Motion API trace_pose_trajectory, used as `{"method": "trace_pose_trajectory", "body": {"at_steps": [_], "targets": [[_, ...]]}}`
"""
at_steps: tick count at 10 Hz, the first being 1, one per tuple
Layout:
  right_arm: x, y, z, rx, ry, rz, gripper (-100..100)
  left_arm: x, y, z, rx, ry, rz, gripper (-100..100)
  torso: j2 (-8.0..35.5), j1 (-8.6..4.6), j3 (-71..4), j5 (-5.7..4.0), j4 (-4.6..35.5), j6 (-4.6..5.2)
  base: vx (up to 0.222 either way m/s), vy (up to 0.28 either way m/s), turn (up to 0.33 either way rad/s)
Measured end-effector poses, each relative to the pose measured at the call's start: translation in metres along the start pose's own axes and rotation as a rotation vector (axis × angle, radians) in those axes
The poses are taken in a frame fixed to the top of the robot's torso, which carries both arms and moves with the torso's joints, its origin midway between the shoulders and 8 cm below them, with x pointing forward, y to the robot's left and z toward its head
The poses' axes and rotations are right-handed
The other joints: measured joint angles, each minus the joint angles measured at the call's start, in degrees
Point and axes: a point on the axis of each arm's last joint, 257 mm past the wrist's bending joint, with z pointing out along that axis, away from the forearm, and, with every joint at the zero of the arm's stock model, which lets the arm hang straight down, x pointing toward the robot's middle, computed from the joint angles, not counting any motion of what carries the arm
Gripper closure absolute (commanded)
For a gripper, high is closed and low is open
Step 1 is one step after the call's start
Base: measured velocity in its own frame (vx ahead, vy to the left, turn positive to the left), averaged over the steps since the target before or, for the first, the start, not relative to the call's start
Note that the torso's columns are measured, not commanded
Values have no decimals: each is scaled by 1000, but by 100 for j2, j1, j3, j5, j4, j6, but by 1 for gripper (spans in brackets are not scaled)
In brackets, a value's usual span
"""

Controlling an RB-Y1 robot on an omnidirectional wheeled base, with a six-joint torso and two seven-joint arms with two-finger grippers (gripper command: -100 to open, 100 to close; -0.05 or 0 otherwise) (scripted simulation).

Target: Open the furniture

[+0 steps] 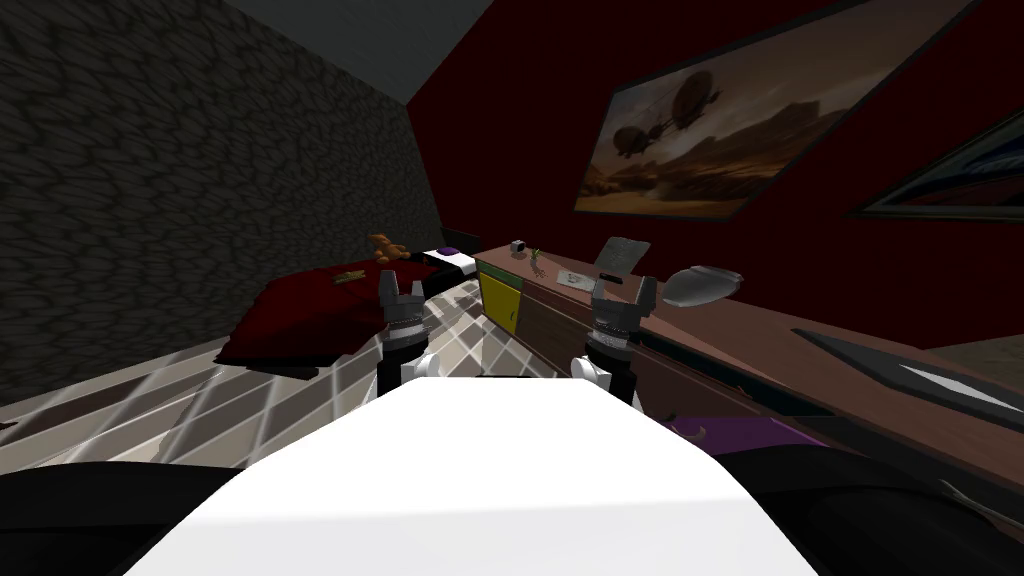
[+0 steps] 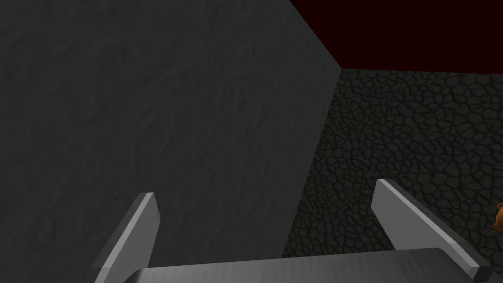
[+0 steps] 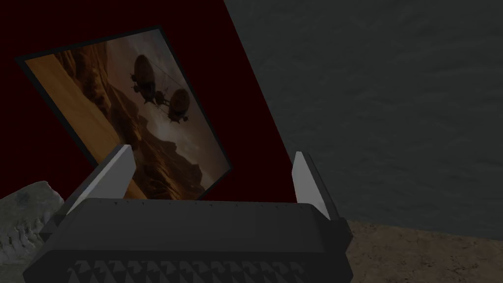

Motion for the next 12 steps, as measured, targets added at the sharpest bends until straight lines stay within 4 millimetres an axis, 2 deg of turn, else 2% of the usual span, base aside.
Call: {"method": "trace_pose_trajectory", "body": {"at_steps": [2, 9, 10, 12], "targets": [[0, 0, 0, 0, 0, 0, 0, 0, 0, 0, 0, 0, 0, 0, 597, 0, -1200, 0, 600, 0, 0, 0, 0], [0, 0, 0, 0, 0, 0, 0, 0, 0, 0, 0, 0, 0, 0, 3539, 0, -7073, 0, 3537, 0, 0, 0, 0], [0, 0, 0, 0, 0, 0, -100, 0, 0, 0, 0, 0, 0, 0, 3962, 0, -7919, 0, 3960, 0, 6, 12, 30], [9, -7, 1, 12, 58, -25, -100, 0, 0, 0, 0, 0, 0, 0, 4207, 7, -8426, 2, 4205, -1, 3, 35, 47]]}}
